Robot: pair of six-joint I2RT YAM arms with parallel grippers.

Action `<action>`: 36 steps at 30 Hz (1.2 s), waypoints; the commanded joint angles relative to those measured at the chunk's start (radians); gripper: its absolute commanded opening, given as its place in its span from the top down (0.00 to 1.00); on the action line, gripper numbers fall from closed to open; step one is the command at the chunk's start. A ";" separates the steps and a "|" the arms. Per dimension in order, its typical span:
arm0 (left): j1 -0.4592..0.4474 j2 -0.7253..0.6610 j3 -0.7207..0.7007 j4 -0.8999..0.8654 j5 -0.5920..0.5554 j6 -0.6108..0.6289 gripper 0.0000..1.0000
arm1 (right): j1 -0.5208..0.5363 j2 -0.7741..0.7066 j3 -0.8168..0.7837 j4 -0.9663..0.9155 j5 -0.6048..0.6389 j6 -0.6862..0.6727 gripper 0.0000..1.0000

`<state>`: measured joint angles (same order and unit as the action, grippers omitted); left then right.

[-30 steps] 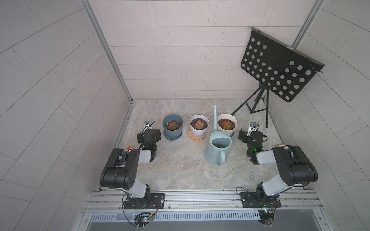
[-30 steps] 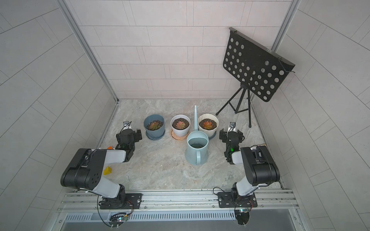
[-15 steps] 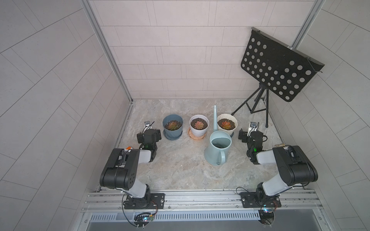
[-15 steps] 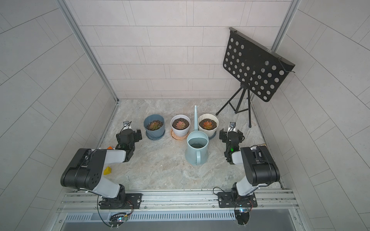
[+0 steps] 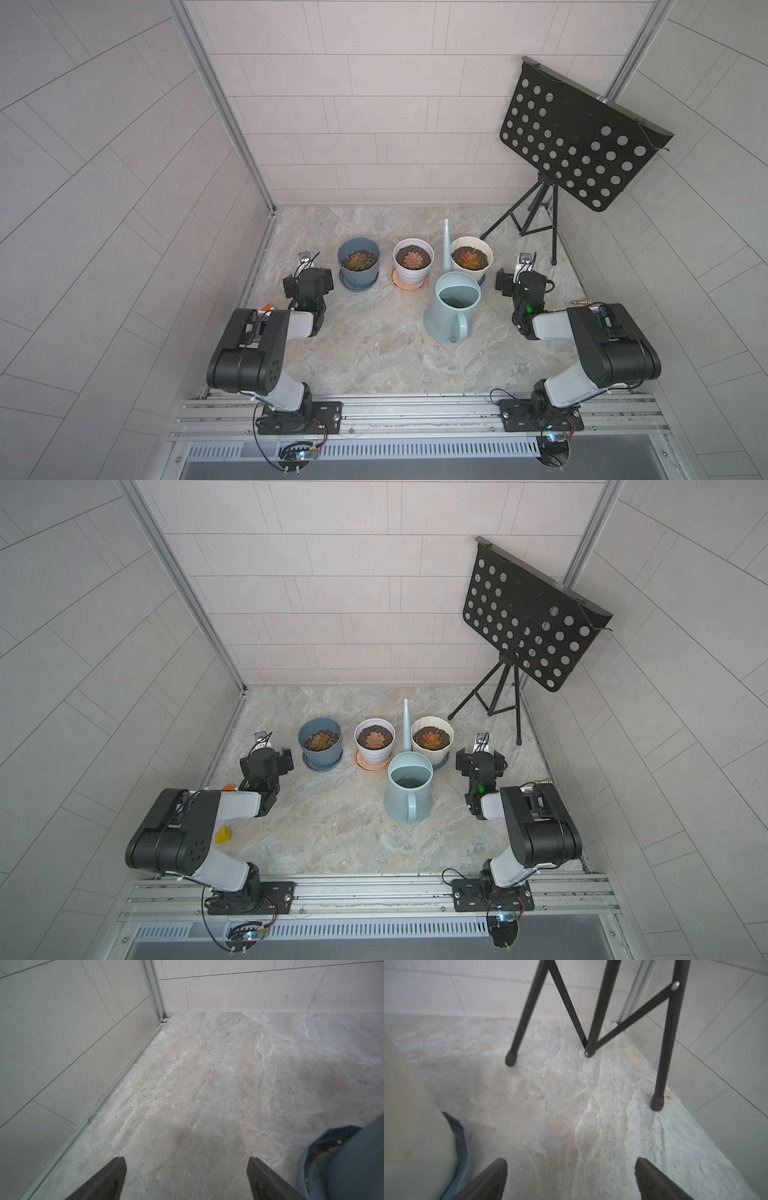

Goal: Water the succulent around the soil edge
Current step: Pick up the watering can from the center of the board.

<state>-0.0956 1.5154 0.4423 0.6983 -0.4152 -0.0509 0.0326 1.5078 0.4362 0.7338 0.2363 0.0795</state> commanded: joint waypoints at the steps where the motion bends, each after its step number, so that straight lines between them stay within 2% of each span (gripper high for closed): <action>1: -0.038 -0.138 0.202 -0.384 -0.151 -0.040 0.03 | 0.018 -0.166 0.233 -0.398 0.084 -0.002 0.00; 3: -0.042 -0.172 0.363 -0.598 -0.175 -0.129 0.03 | 0.053 -0.263 0.318 -0.458 0.150 -0.057 0.00; 6: -0.079 -0.183 0.613 -0.887 -0.144 -0.160 0.04 | 0.139 -0.411 0.386 -0.505 0.267 -0.126 0.00; 8: -0.125 -0.210 0.733 -1.031 -0.162 -0.125 0.04 | 0.174 -0.488 0.515 -0.778 0.285 -0.024 0.00; 10: -0.147 -0.264 0.784 -1.140 -0.143 -0.126 0.04 | 0.229 -0.553 0.605 -0.995 0.321 0.055 0.00; 16: -0.148 -0.503 0.735 -1.328 -0.045 -0.156 0.04 | 0.495 -0.793 0.692 -1.430 0.400 0.246 0.00; 22: -0.150 -0.631 0.690 -1.505 -0.004 -0.155 0.03 | 0.770 -0.890 0.683 -1.792 0.310 0.562 0.00; 26: -0.149 -0.705 0.617 -1.511 0.082 -0.222 0.03 | 0.922 -0.942 0.584 -1.791 0.232 0.702 0.00; 30: -0.149 -0.714 0.573 -1.513 0.125 -0.258 0.03 | 1.064 -0.933 0.499 -1.747 0.221 0.808 0.00; 33: -0.149 -0.712 0.563 -1.513 0.122 -0.258 0.03 | 1.211 -0.897 0.442 -1.683 0.290 0.893 0.00; 36: -0.149 -0.709 0.558 -1.511 0.113 -0.254 0.02 | 1.373 -0.807 0.449 -1.656 0.430 0.975 0.00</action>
<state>-0.2470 0.8101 1.0073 -0.8024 -0.3073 -0.2916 1.3209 0.6445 0.8791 -0.9627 0.5385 0.9287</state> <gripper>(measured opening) 0.974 0.997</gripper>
